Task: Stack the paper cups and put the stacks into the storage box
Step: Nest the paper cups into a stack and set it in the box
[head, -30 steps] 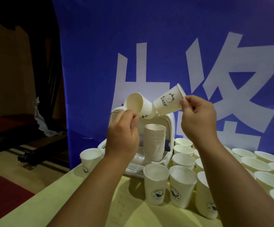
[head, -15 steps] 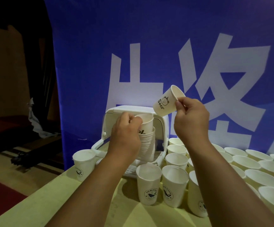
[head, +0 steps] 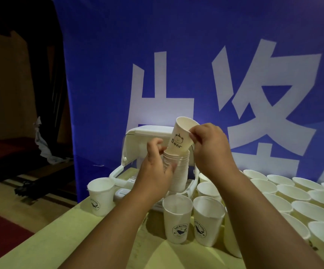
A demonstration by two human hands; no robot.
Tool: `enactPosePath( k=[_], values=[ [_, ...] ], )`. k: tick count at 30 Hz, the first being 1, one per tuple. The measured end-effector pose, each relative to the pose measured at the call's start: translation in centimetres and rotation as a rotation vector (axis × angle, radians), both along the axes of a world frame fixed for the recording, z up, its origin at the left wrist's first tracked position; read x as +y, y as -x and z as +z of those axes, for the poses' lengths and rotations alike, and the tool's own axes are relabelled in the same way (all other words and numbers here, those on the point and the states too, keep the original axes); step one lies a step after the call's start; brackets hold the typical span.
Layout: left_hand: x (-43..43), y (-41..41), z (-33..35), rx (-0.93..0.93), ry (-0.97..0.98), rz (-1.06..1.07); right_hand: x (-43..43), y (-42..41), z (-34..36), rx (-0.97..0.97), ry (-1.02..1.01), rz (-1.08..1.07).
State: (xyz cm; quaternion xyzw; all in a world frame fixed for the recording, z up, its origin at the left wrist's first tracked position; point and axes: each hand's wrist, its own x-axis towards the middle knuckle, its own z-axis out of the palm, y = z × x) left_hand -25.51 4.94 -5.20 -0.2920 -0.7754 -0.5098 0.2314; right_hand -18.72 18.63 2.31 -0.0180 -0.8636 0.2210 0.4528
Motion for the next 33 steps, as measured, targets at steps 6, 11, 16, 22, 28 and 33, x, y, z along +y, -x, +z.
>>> enactPosePath(
  k=[6,11,16,22,28,33],
  values=[
    [0.3,0.1,-0.8,0.027,-0.038,-0.001,-1.2,0.2,-0.7,-0.150,-0.163,-0.025],
    [0.2,0.4,-1.0,0.071,0.029,0.000,-1.9,0.3,-2.2,-0.259,-0.135,0.041],
    [0.0,1.2,-1.6,0.061,0.175,0.070,-1.1,1.3,-3.2,-0.430,-0.157,0.094],
    [-0.3,1.4,-2.0,-0.018,0.125,0.045,-0.5,2.2,-3.2,-0.300,0.138,0.159],
    [-0.4,1.6,-2.1,-0.081,0.118,0.043,-0.6,2.2,-3.4,-0.401,0.389,0.075],
    [-0.6,1.4,-2.1,-0.081,0.091,0.031,-1.4,2.5,-3.8,-0.409,0.462,0.119]
  ],
)
